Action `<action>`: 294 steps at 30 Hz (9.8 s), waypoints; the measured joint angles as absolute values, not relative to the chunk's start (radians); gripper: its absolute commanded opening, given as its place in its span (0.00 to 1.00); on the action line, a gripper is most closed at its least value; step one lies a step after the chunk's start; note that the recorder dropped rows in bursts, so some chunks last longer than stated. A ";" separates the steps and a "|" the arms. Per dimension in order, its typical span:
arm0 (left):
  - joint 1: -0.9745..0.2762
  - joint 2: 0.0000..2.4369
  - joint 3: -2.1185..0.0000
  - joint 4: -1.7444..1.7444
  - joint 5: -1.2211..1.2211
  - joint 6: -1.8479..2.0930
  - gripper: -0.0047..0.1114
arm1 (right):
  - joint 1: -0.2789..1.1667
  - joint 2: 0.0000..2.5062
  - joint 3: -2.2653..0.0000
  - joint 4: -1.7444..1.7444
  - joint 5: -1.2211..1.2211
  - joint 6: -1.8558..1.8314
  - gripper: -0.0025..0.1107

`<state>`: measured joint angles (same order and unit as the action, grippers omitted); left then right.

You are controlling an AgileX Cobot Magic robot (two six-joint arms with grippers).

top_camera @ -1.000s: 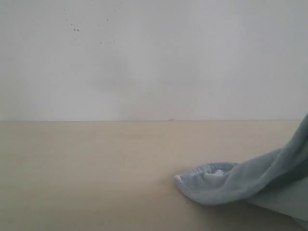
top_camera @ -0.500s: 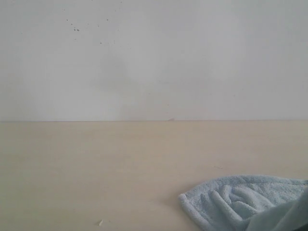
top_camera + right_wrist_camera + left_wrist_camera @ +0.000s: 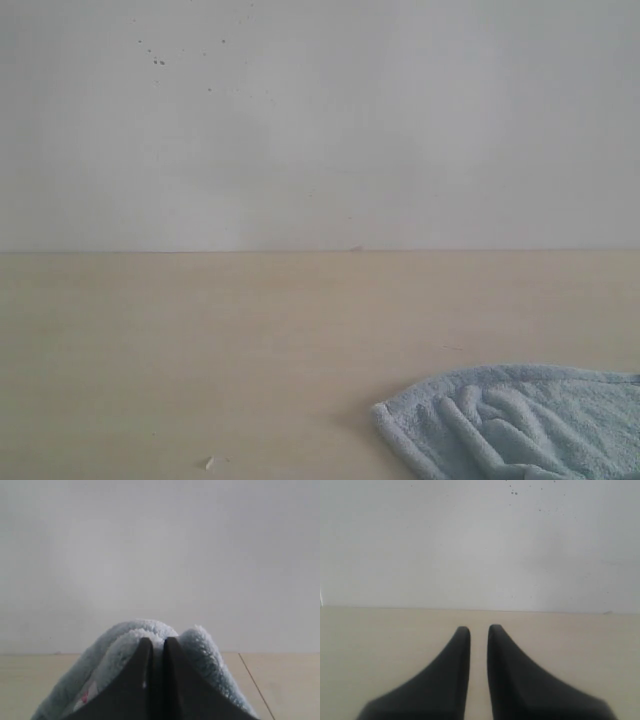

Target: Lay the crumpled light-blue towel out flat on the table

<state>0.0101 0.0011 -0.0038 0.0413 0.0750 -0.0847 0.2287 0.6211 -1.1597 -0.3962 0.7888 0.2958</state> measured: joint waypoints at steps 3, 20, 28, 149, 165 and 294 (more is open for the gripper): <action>0.010 0.001 -0.004 0.041 0.075 -0.085 0.16 | 0.229 0.621 -1.052 -0.363 0.779 0.289 0.05; 0.010 0.001 -0.004 0.019 0.058 -0.141 0.16 | 0.229 0.615 -0.905 -0.321 0.735 0.283 0.05; 0.010 0.001 -0.004 -0.270 0.129 -0.619 0.16 | 0.229 0.615 -0.905 -0.309 0.735 0.283 0.05; -0.618 2.165 -1.229 -1.570 0.337 1.381 0.51 | 0.229 0.641 -0.616 -0.972 1.024 0.551 0.05; -0.622 2.224 -1.286 -1.614 0.396 1.347 0.50 | 0.229 0.641 -0.616 -0.972 0.988 0.553 0.05; -0.234 0.239 -1.123 -0.090 1.226 -0.018 0.07 | 0.379 0.668 -0.636 -0.098 1.012 -0.044 0.15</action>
<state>-0.2343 0.2389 -1.1234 -0.0897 1.2257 -0.0177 0.3789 0.6677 -0.6362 -0.0985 1.0124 -0.0444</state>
